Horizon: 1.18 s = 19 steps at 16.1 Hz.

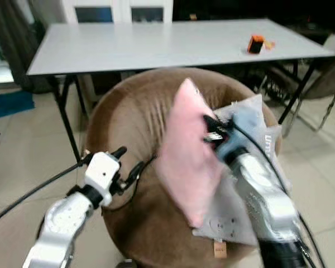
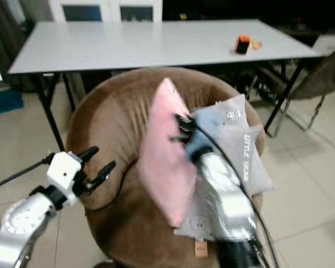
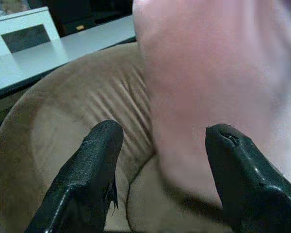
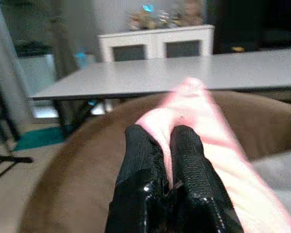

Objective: Move the pillow to the sofa from floor

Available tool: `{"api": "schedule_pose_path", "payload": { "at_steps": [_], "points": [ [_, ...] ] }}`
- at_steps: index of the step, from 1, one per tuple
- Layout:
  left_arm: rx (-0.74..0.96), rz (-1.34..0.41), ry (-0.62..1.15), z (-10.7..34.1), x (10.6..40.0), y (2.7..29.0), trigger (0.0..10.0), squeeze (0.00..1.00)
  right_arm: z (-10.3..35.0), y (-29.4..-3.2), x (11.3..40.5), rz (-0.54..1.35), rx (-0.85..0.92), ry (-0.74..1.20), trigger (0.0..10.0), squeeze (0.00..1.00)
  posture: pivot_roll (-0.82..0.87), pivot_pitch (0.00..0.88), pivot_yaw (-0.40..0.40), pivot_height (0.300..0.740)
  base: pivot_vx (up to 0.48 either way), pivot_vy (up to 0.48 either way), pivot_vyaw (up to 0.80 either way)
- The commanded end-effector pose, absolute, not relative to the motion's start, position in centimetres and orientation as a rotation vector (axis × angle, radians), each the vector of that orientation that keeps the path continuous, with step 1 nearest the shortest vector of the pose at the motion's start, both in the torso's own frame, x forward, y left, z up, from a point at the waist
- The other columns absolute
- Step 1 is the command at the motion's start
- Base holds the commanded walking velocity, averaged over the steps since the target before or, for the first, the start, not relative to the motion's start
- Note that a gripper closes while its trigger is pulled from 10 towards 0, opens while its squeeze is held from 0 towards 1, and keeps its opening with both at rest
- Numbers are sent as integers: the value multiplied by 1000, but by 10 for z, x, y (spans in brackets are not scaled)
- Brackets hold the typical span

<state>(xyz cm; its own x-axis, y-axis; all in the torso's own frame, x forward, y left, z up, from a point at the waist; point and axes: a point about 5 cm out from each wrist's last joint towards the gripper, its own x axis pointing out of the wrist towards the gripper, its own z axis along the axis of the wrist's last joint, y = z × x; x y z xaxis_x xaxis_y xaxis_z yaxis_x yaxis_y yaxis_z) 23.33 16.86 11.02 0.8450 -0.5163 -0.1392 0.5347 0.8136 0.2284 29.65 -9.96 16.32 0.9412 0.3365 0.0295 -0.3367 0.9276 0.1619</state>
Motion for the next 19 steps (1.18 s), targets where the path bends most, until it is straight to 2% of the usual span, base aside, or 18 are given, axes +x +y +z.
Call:
{"api": "schedule_pose_path", "payload": {
  "at_steps": [1,9,19],
  "points": [
    [253,-597,90,109,231,165,10000,0,173,-100,309,344,178,-40,10000,0,57,0,-38,740,0,0,0],
    [271,-629,100,111,230,168,10000,0,174,-86,362,338,202,-37,10000,0,77,31,-59,740,0,0,0],
    [281,-617,115,108,217,171,10000,0,159,-75,380,366,211,-19,10000,0,104,85,-86,740,0,0,0]
  ]
}}
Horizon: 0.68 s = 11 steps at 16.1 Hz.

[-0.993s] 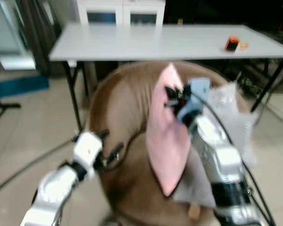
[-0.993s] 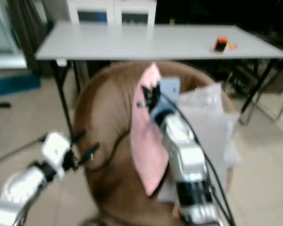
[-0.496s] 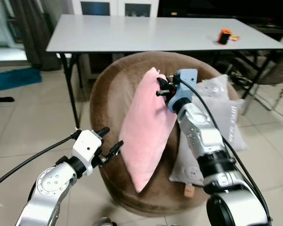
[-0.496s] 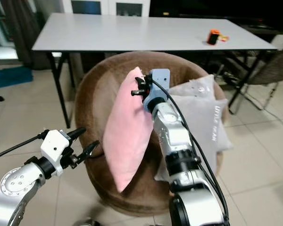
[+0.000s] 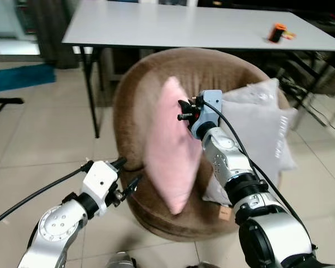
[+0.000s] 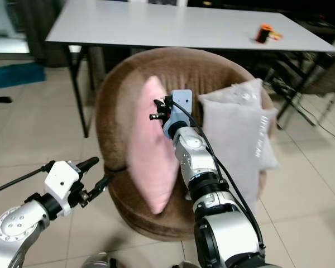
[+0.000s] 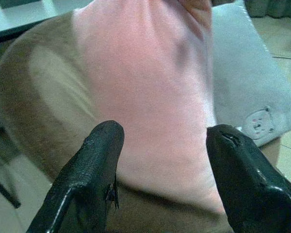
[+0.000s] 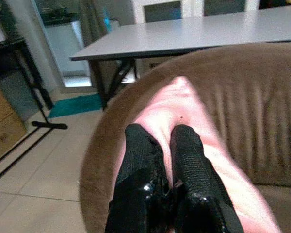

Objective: Move the pillow to the sofa from floor

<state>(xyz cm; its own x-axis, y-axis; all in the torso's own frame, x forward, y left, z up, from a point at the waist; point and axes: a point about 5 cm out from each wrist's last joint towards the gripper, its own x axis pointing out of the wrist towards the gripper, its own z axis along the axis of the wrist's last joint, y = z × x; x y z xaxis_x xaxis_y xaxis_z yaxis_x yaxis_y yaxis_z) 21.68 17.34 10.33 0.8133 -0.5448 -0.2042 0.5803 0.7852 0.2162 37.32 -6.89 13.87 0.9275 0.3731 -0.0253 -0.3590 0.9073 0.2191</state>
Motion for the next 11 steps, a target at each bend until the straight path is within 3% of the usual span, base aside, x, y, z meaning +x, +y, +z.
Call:
{"api": "schedule_pose_path", "payload": {
  "at_steps": [1,7,11],
  "points": [
    [282,-613,115,108,216,172,10000,0,160,-74,380,368,211,-22,10000,0,104,87,-86,740,0,0,0],
    [283,-561,86,112,221,173,10000,0,156,-72,377,364,246,-49,10000,0,91,92,-78,740,0,0,0],
    [257,-518,37,119,224,174,10000,0,132,-72,336,439,317,-21,10000,0,81,75,-61,740,66,0,0]
  ]
}}
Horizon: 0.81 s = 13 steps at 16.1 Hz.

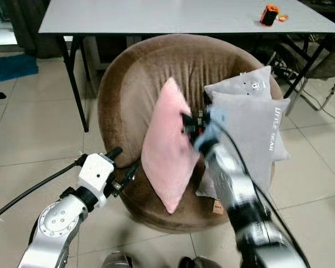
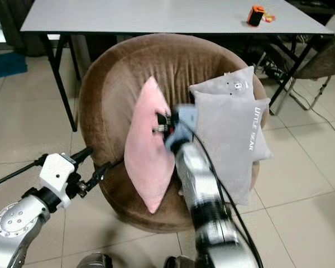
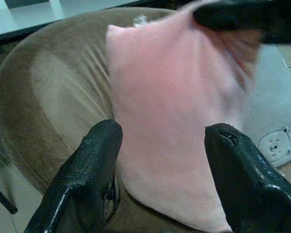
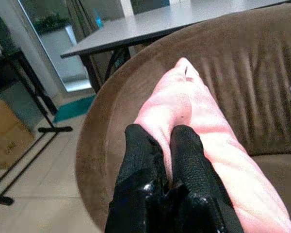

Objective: Move the pillow to the sofa from floor

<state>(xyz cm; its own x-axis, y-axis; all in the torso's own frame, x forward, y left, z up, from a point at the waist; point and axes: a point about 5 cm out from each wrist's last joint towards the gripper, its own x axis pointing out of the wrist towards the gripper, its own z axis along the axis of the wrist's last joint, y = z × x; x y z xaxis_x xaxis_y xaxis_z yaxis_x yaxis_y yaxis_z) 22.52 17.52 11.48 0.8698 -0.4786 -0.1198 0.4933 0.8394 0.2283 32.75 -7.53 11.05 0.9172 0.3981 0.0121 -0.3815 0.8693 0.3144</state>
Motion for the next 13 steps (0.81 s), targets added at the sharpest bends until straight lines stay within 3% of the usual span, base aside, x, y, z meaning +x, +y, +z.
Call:
{"api": "schedule_pose_path", "payload": {
  "at_steps": [1,5,13],
  "points": [
    [250,-523,34,120,223,173,10000,0,128,-74,325,439,330,-15,10000,0,77,73,-51,740,300,0,0],
    [241,-568,34,122,227,168,10000,0,125,-73,307,412,377,17,10000,0,78,65,-11,740,344,0,0],
    [252,-611,45,125,232,168,10000,0,135,-70,307,385,349,14,10000,0,84,67,15,740,371,0,-68]
  ]
}}
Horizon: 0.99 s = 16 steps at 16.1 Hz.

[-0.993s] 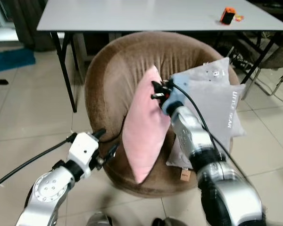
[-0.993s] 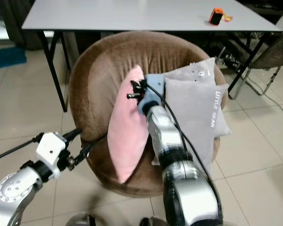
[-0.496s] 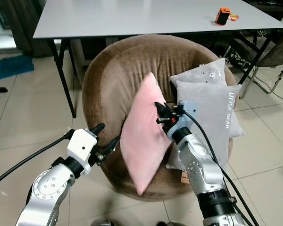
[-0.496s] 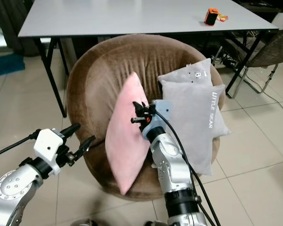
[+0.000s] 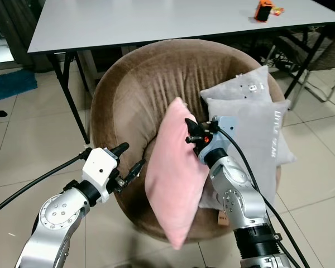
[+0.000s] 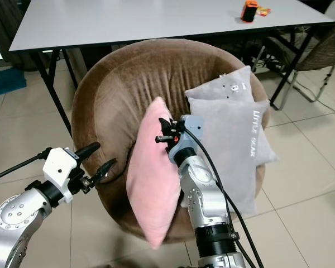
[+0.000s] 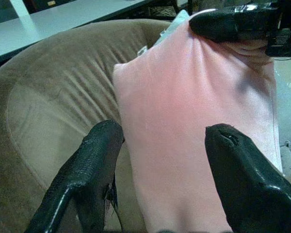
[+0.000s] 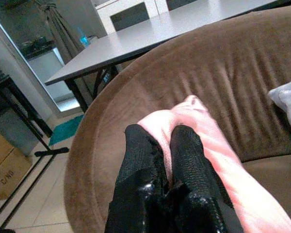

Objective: Move the pillow to the sofa from floor

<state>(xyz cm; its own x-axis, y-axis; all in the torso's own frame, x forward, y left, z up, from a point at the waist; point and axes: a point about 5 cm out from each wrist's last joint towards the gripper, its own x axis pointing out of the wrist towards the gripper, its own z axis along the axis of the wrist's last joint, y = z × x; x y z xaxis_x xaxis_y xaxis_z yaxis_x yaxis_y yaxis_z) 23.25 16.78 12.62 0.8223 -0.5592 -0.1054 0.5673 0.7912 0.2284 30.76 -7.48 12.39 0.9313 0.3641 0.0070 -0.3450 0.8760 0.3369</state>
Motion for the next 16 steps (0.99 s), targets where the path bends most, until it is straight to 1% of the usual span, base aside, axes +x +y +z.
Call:
{"api": "schedule_pose_path", "payload": {
  "at_steps": [1,4,7,12,16],
  "points": [
    [252,-612,45,125,232,168,10000,0,136,-70,307,388,340,14,10000,0,84,67,14,740,375,0,0],
    [249,-610,47,124,232,167,10000,0,137,-72,309,371,339,5,10000,0,86,67,9,740,369,0,800],
    [247,-616,62,121,229,167,10000,0,138,-74,311,361,342,14,10000,0,84,67,2,740,315,0,0],
    [238,-668,118,113,224,165,10000,0,135,-71,312,388,293,41,10000,0,80,67,-2,740,0,0,0],
    [237,-680,127,111,224,164,10000,0,139,-72,325,404,288,44,10000,0,81,66,-9,740,0,0,0]
  ]
}}
